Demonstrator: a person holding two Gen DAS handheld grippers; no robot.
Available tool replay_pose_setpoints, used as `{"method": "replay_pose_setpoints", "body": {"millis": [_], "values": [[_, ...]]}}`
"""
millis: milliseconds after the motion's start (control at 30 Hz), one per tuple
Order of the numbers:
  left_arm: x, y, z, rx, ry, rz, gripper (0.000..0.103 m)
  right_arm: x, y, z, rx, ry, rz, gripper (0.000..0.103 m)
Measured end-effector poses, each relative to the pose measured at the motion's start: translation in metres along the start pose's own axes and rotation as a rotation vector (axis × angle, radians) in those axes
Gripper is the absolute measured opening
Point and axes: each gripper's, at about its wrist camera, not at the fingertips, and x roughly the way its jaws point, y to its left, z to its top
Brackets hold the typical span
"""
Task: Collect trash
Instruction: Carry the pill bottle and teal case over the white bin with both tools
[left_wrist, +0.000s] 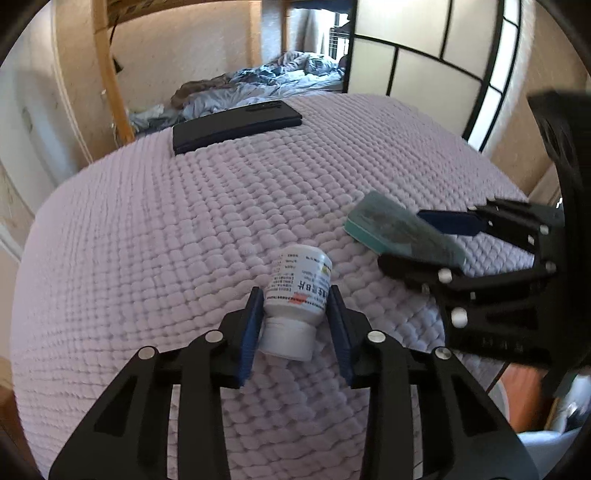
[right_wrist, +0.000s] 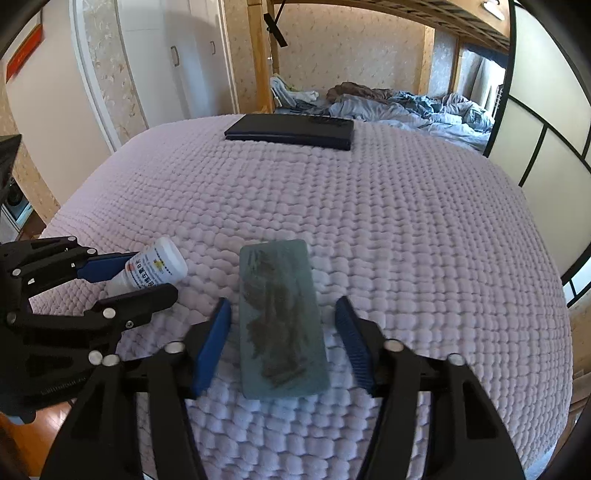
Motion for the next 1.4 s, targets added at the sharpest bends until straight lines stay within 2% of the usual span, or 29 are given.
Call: {"method": "replay_pose_setpoints", "body": {"millis": [133, 300, 533, 600, 667, 733, 767, 800, 833, 867, 900, 967, 1033, 1067, 1133, 1200, 1400], "values": [[-0.002, 0.004, -0.002, -0.021, 0.000, -0.013, 0.036, -0.001, -0.001, 0.000, -0.005, 0.005, 0.015, 0.047], [0.000, 0.003, -0.001, -0.027, -0.001, -0.002, 0.035, 0.004, 0.006, 0.001, -0.045, 0.010, 0.024, 0.062], [0.002, 0.008, 0.000, -0.037, 0.001, -0.008, 0.040, 0.005, 0.002, 0.005, -0.021, 0.038, 0.049, 0.069], [0.002, 0.013, 0.000, -0.056, 0.000, -0.027, 0.045, 0.005, -0.001, 0.007, -0.011, 0.046, 0.062, 0.072], [0.002, 0.019, 0.000, -0.084, -0.004, -0.056, 0.055, 0.005, -0.006, 0.007, 0.012, 0.043, 0.093, 0.075], [0.001, 0.023, 0.000, -0.109, -0.008, -0.077, 0.062, 0.004, -0.010, 0.007, 0.035, 0.040, 0.088, 0.075], [0.001, 0.025, 0.000, -0.112, -0.006, -0.101, 0.080, 0.003, -0.010, 0.006, 0.030, 0.035, 0.072, 0.073], [0.001, 0.024, 0.000, -0.112, 0.004, -0.141, 0.088, 0.004, -0.007, 0.005, 0.012, 0.033, 0.050, 0.071], [0.002, 0.021, 0.000, -0.111, 0.015, -0.157, 0.091, 0.004, -0.003, 0.004, -0.014, 0.032, 0.014, 0.065], [0.001, 0.015, 0.001, -0.092, 0.011, -0.110, 0.091, 0.004, 0.003, 0.003, -0.046, 0.030, -0.020, 0.057], [-0.001, 0.012, 0.001, -0.077, -0.005, -0.064, 0.090, 0.003, 0.004, 0.003, -0.050, 0.023, -0.015, 0.053], [0.001, 0.007, 0.001, -0.056, -0.003, 0.004, 0.071, 0.001, 0.004, 0.003, -0.042, 0.025, -0.009, 0.045], [0.004, 0.009, 0.001, -0.079, 0.009, 0.006, 0.061, -0.001, 0.006, 0.002, -0.052, 0.019, -0.013, 0.041], [0.003, 0.009, 0.001, -0.082, 0.001, 0.010, 0.047, -0.002, 0.007, 0.001, -0.050, 0.015, -0.013, 0.041], [0.001, 0.012, 0.001, -0.090, -0.001, 0.009, 0.035, -0.005, 0.006, 0.001, -0.035, 0.007, 0.008, 0.041], [-0.002, 0.015, 0.001, -0.101, -0.001, -0.014, 0.034, -0.007, 0.005, 0.001, -0.028, 0.005, 0.019, 0.041], [-0.014, 0.014, -0.001, -0.113, -0.027, -0.020, 0.034, -0.022, 0.005, -0.002, -0.009, -0.018, 0.031, 0.041]]}}
